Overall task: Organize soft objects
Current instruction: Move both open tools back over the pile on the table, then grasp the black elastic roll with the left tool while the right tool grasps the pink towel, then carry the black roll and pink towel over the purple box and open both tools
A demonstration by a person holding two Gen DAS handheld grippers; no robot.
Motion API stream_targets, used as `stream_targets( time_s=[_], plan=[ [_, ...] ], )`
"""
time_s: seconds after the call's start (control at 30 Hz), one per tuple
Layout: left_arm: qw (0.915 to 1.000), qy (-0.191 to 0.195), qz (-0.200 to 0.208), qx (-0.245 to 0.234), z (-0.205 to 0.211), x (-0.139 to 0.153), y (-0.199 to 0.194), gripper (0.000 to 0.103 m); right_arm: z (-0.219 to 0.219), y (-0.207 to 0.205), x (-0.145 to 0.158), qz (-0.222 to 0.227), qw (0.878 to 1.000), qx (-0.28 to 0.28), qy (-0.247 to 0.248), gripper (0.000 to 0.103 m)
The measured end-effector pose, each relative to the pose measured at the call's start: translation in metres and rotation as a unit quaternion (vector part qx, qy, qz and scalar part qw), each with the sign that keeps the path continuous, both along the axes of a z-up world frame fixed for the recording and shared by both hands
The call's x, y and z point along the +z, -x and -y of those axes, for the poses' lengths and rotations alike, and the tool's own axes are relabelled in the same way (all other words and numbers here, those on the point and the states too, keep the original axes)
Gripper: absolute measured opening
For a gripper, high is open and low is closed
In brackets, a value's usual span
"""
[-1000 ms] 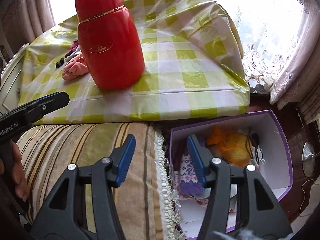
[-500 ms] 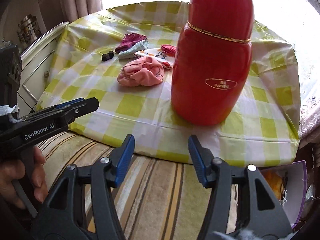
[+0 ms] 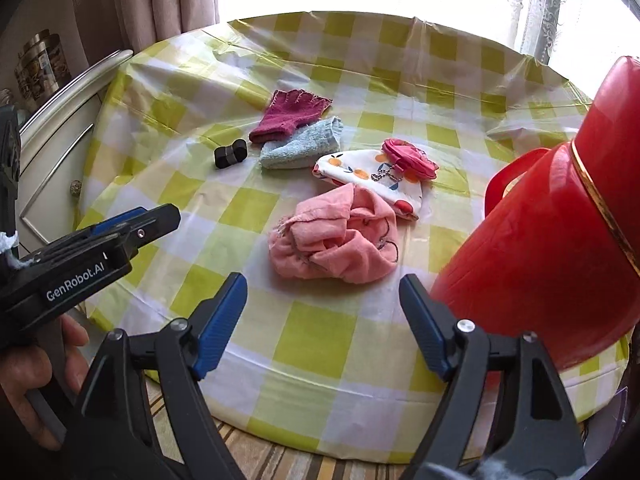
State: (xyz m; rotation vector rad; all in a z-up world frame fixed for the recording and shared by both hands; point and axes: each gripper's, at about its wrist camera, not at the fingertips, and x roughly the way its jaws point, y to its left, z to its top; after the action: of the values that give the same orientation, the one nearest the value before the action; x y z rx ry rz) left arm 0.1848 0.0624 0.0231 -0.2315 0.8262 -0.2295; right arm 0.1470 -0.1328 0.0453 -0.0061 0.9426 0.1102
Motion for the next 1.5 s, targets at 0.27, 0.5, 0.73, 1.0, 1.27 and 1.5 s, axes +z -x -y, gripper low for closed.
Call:
stream_targets(
  time_s=[0.27, 0.5, 0.73, 1.0, 1.27, 1.5],
  plan=[
    [0.9975, -0.059, -0.004, -0.04, -0.01, -0.014, -0.086, 0.064, -0.008, -0.049, -0.036, -0.033, 0.999, -0.039, 0.014, 0.081],
    [0.9852, -0.127, -0.021, -0.113, -0.001, -0.037, -0.142, 0.064, -0.01, -0.068, -0.058, -0.045, 0.997, -0.06, 0.028, 0.081],
    [0.9727, -0.164, -0.032, -0.161, 0.013, -0.054, -0.17, 0.063, -0.01, -0.077, -0.066, -0.039, 0.997, -0.062, 0.02, 0.081],
    [0.9724, -0.159, -0.041, -0.166, 0.014, -0.063, -0.156, 0.035, -0.014, -0.071, -0.067, -0.022, 0.999, -0.035, 0.003, 0.039],
    [0.9826, -0.121, -0.024, -0.139, 0.022, -0.049, -0.104, 0.034, -0.009, -0.052, -0.058, -0.001, 1.0, -0.022, -0.011, 0.029],
    [0.9896, -0.095, -0.013, -0.107, 0.032, -0.04, -0.057, 0.034, -0.005, -0.021, -0.046, 0.022, 1.0, -0.005, -0.021, 0.029]
  ],
)
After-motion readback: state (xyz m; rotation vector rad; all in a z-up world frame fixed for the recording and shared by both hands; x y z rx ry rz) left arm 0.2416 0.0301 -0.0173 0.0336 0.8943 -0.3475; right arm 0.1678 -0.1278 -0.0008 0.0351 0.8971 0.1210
